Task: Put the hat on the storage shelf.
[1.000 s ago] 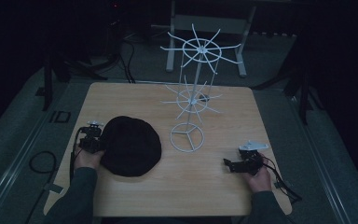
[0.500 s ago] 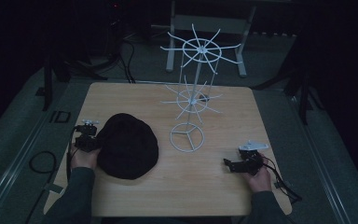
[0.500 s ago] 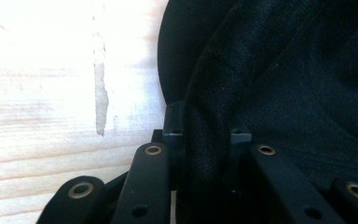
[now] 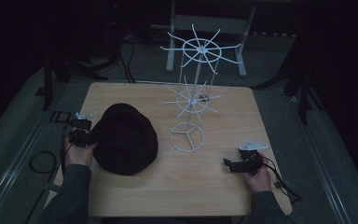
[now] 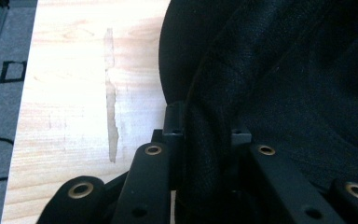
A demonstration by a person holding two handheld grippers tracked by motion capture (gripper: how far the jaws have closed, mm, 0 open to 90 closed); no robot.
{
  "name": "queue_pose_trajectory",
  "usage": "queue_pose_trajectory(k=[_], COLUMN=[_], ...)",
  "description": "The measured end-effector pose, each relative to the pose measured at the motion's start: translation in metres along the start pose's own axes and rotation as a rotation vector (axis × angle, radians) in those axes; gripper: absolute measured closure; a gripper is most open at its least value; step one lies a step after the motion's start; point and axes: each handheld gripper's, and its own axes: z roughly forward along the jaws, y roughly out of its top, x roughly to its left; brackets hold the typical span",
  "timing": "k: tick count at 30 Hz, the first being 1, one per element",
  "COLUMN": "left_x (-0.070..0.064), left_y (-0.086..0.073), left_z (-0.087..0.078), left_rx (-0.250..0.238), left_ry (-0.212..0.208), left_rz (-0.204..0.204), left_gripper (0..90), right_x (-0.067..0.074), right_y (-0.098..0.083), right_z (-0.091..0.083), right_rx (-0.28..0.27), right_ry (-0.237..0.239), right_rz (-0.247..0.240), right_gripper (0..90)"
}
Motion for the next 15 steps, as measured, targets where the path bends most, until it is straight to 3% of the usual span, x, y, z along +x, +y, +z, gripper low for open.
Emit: queue_pose_trajectory(k=[15], left_x=[-0.002], left_y=[0.015], left_z=[-0.022], left_rx=[-0.064], left_ry=[-0.032], left_rz=[0.005], left_gripper=[77.8], right_x=[0.000], right_y=[0.000], right_z=[0.000], right_rx=[0.000], right_ry=[0.000], right_rz=[0.000], right_gripper=[13.4])
